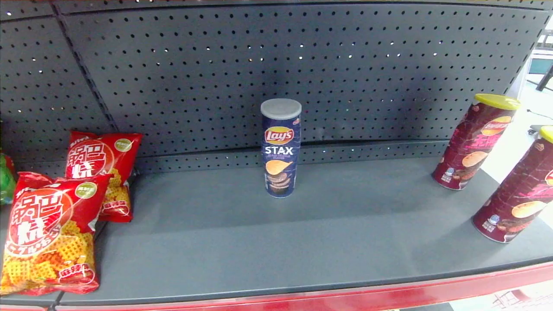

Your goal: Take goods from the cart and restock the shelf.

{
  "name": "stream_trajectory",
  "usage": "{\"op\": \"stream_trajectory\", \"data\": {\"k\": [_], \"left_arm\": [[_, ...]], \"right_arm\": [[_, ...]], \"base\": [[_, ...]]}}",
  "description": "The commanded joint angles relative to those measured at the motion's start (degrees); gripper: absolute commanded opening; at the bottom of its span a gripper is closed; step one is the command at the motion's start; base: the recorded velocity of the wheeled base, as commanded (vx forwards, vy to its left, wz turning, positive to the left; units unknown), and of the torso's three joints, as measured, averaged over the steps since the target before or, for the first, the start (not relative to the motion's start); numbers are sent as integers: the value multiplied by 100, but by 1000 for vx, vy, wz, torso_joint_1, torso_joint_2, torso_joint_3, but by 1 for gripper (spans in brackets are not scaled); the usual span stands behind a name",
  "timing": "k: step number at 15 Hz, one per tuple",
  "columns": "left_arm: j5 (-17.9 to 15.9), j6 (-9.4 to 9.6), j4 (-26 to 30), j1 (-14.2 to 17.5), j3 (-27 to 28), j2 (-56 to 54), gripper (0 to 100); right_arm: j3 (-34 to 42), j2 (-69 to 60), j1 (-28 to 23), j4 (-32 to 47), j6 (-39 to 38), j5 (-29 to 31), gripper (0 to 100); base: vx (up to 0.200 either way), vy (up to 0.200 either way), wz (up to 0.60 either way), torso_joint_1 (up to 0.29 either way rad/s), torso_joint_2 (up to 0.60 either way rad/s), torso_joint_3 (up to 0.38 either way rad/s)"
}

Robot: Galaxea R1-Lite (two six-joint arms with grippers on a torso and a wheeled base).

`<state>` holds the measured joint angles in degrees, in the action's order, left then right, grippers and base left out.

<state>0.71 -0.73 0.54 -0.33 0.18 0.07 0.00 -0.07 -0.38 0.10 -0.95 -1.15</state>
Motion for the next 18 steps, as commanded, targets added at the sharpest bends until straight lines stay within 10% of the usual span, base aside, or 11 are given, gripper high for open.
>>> {"op": "stream_trajectory", "data": {"k": [1, 18], "left_arm": [[0, -6, -10, 7, -1, 1, 100], [8, 3, -10, 7, -1, 1, 100]], "right_arm": [[0, 7, 11, -1, -2, 0, 100], [0, 7, 11, -1, -2, -8, 100]], "base": [[0, -200, 0, 12, 7, 2], [0, -200, 0, 3, 4, 2]]}}
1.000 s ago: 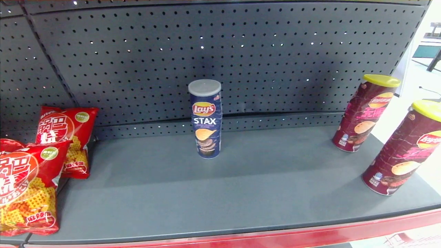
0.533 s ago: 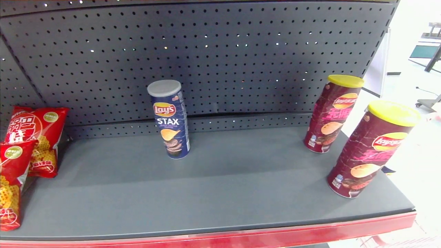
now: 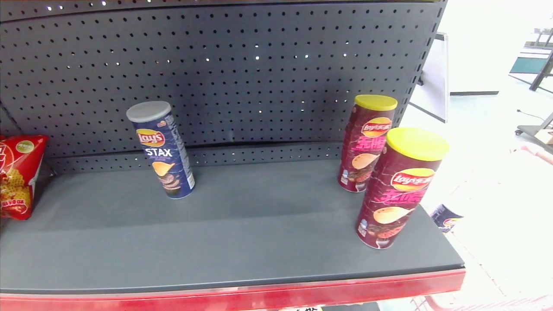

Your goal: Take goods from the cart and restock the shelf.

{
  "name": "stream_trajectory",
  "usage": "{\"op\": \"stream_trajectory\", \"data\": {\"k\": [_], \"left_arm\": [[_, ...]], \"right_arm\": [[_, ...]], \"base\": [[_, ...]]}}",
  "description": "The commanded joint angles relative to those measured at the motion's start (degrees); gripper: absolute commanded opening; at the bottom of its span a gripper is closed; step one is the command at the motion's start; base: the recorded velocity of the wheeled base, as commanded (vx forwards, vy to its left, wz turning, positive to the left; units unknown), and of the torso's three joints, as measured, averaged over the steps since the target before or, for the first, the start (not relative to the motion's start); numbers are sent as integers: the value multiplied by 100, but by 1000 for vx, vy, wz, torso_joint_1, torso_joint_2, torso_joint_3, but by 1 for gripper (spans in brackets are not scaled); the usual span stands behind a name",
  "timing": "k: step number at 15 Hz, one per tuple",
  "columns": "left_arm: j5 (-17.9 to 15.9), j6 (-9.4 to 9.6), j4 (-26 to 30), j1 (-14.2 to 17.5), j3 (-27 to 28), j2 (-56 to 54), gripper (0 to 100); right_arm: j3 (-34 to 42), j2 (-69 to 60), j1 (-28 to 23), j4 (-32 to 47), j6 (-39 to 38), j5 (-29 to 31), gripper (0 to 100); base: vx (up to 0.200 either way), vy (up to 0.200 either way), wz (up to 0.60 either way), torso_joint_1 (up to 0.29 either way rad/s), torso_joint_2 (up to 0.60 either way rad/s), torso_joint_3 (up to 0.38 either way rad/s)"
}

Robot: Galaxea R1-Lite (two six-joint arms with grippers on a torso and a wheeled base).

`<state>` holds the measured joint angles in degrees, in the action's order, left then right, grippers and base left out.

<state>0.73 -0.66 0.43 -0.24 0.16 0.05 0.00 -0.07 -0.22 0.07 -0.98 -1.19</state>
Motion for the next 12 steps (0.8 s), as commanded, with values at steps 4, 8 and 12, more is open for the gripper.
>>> {"op": "stream_trajectory", "data": {"k": [4, 8, 12], "left_arm": [[-3, -4, 1, -2, 2, 4, 100], [6, -4, 1, -2, 2, 4, 100], [-3, -4, 1, -2, 2, 4, 100]], "right_arm": [[0, 7, 4, 1, 1, 5, 100], [0, 7, 4, 1, 1, -4, 100], [0, 7, 4, 1, 1, -4, 100]], "base": [[0, -200, 0, 4, 6, 6], [0, -200, 0, 0, 4, 2], [0, -200, 0, -1, 2, 2]]}}
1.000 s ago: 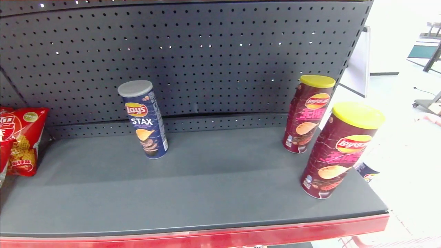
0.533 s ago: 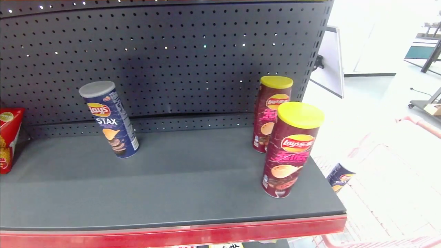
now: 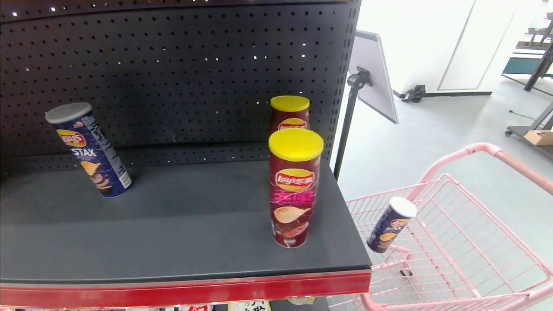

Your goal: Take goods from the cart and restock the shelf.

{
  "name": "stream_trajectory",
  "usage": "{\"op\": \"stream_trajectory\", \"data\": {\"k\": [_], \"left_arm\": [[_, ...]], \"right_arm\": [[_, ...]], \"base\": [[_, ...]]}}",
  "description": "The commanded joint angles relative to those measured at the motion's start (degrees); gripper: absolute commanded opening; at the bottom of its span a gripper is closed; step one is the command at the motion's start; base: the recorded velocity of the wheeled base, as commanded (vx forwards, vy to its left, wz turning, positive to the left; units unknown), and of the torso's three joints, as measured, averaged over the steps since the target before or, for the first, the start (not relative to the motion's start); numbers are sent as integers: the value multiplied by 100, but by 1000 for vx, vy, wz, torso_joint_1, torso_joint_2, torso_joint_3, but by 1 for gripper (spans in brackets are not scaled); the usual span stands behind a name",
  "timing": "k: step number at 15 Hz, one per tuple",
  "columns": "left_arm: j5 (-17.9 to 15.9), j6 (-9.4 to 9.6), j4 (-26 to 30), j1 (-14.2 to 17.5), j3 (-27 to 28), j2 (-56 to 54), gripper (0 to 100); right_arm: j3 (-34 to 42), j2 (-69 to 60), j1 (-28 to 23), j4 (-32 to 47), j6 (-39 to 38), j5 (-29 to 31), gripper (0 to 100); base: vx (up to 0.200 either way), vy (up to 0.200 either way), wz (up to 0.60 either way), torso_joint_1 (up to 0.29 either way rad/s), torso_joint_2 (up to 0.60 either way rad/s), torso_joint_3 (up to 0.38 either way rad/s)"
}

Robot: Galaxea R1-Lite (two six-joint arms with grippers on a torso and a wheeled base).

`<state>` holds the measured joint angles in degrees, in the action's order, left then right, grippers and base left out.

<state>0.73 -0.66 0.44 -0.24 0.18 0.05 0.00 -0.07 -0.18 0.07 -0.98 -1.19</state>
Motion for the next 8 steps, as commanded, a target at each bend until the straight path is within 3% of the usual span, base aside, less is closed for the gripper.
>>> {"op": "stream_trajectory", "data": {"k": [1, 8], "left_arm": [[6, -4, 0, -2, -1, 4, 100], [6, -13, 0, -2, -1, 4, 100]], "right_arm": [[0, 7, 1, 1, 1, -4, 100], [0, 7, 1, 1, 1, -4, 100]], "base": [[0, -200, 0, 7, -2, 7], [0, -200, 0, 4, 5, 2]]}}
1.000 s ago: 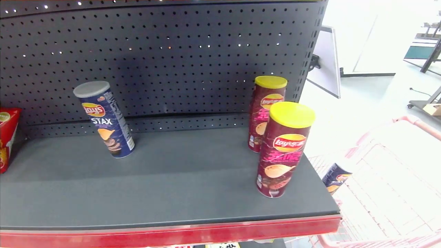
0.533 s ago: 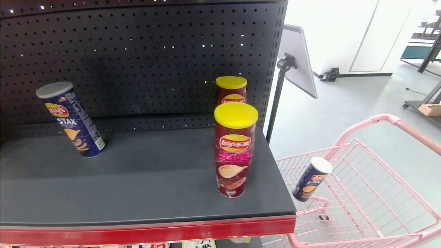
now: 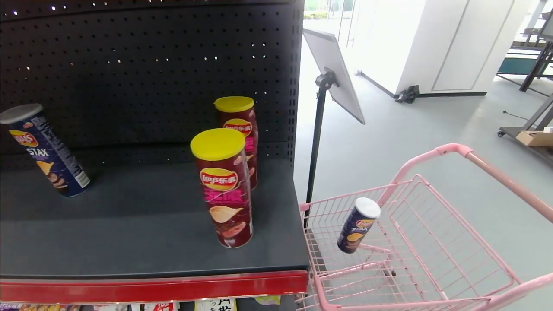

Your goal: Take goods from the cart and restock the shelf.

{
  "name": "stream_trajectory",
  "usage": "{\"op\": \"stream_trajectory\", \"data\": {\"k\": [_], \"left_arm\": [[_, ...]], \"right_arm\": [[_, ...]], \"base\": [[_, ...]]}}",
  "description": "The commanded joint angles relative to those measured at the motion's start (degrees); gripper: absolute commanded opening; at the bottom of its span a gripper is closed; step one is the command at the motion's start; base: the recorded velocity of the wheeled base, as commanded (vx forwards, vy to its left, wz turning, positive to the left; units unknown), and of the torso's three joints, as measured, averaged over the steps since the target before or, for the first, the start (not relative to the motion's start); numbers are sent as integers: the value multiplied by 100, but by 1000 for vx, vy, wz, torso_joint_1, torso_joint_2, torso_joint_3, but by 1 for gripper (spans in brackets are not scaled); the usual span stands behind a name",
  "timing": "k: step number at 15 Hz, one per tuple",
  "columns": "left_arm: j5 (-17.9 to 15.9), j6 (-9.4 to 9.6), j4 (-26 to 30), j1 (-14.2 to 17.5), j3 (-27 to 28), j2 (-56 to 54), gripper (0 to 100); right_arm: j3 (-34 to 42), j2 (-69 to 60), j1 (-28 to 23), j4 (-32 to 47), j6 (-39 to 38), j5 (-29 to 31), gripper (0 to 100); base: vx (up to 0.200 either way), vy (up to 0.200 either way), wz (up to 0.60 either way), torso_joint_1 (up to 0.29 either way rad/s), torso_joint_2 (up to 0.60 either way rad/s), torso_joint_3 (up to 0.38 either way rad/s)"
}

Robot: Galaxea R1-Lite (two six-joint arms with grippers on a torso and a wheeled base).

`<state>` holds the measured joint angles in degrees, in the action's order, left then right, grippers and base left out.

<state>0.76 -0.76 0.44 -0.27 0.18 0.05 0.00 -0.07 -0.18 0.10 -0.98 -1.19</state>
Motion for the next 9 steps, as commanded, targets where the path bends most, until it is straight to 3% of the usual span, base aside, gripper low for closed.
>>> {"op": "stream_trajectory", "data": {"k": [1, 9], "left_arm": [[-5, -4, 0, 0, -1, 4, 100], [-5, -12, 0, 0, -1, 4, 100]], "right_arm": [[0, 7, 1, -1, 1, -4, 100], [0, 7, 1, -1, -8, -4, 100]], "base": [[0, 0, 0, 0, 0, 0], [0, 0, 0, 0, 0, 0]]}}
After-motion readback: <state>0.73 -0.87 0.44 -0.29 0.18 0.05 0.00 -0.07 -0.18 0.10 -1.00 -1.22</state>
